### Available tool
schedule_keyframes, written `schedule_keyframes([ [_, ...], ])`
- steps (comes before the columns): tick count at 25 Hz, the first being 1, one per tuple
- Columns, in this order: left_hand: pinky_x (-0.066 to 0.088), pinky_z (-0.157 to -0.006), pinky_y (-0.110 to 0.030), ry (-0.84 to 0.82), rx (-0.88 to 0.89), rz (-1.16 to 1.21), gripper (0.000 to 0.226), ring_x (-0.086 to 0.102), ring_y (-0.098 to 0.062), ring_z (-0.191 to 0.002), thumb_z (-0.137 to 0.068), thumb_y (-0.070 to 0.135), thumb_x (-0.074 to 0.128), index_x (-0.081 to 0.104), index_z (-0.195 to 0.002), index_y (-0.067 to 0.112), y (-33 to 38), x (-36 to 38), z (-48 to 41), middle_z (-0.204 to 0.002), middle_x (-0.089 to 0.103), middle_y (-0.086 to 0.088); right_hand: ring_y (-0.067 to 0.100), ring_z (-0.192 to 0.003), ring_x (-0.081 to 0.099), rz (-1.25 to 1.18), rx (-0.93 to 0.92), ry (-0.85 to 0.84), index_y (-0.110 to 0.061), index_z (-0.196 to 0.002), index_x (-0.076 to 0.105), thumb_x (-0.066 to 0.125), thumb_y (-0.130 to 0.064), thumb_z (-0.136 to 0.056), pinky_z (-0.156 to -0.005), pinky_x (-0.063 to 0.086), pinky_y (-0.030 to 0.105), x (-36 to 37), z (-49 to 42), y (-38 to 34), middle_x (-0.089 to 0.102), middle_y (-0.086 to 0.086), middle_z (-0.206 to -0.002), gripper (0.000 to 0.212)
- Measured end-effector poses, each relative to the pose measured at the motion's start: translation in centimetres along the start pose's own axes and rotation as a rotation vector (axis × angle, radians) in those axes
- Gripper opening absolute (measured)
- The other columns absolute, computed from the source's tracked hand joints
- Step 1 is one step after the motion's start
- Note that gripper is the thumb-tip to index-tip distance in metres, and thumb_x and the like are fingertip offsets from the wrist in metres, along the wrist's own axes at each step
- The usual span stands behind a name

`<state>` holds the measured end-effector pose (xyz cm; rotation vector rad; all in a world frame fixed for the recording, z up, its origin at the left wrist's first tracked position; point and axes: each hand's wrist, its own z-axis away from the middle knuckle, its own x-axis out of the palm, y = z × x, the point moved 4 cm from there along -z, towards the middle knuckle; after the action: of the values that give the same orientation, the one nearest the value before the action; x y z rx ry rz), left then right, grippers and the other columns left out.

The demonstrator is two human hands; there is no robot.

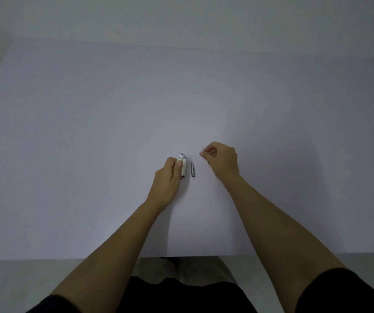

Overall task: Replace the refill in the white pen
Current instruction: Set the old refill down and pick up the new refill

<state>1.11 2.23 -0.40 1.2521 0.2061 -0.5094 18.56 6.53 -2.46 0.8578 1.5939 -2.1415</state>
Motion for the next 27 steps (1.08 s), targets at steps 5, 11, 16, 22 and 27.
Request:
schedule_keyframes([
  [5, 0.036, -0.061, -0.032, 0.03, 0.001, 0.002, 0.038, 0.042, -0.016, -0.063, -0.099, 0.036, 0.029, 0.048, -0.094, 0.003, 0.3, -0.5, -0.6, -0.077, 0.054, -0.009, 0.025, -0.081, 0.066, 0.161, -0.016, -0.04, -0.005, -0.09, 0.067, 0.068, -0.019, -0.083, -0.072, 0.053, 0.032, 1.3, -0.2, 1.4, 0.071, 0.012, -0.087, 0.016],
  [11, 0.036, -0.062, -0.033, 0.041, 0.0, 0.001, 0.037, 0.043, -0.017, -0.064, -0.1, 0.035, 0.03, 0.048, -0.092, 0.004, 0.3, -0.4, -0.8, -0.077, 0.054, -0.009, 0.028, -0.085, 0.065, 0.204, -0.023, -0.049, -0.003, -0.092, 0.067, 0.066, -0.02, -0.084, -0.074, 0.053, 0.036, 1.5, -0.5, 1.6, 0.071, 0.014, -0.091, 0.018],
  [16, 0.036, -0.061, -0.031, 0.034, -0.004, 0.006, 0.037, 0.044, -0.018, -0.064, -0.099, 0.035, 0.029, 0.048, -0.093, 0.004, 0.5, -0.1, -1.0, -0.079, 0.056, -0.011, 0.027, -0.083, 0.065, 0.184, -0.02, -0.027, -0.003, -0.092, 0.067, 0.066, -0.023, -0.085, -0.075, 0.054, 0.036, 0.8, -0.5, 1.4, 0.071, 0.014, -0.089, 0.022],
  [22, 0.037, -0.055, -0.016, 0.028, 0.01, 0.015, 0.032, 0.045, -0.009, -0.06, -0.1, 0.034, 0.029, 0.046, -0.089, 0.009, 1.3, 0.3, -1.2, -0.073, 0.054, 0.001, 0.028, -0.084, 0.065, 0.19, 0.011, 0.028, -0.003, -0.092, 0.066, 0.065, -0.022, -0.084, -0.076, 0.051, 0.035, -2.0, -0.9, 3.1, 0.071, 0.014, -0.089, 0.02],
  [27, 0.036, -0.057, -0.024, 0.021, 0.024, 0.009, 0.035, 0.042, -0.012, -0.058, -0.1, 0.034, 0.029, 0.047, -0.088, 0.006, 1.2, 0.8, -1.2, -0.07, 0.052, 0.001, 0.028, -0.086, 0.066, 0.233, 0.032, -0.045, -0.002, -0.094, 0.067, 0.071, -0.023, -0.08, -0.08, 0.051, 0.035, -2.5, -0.5, 4.7, 0.071, 0.015, -0.091, 0.025],
])
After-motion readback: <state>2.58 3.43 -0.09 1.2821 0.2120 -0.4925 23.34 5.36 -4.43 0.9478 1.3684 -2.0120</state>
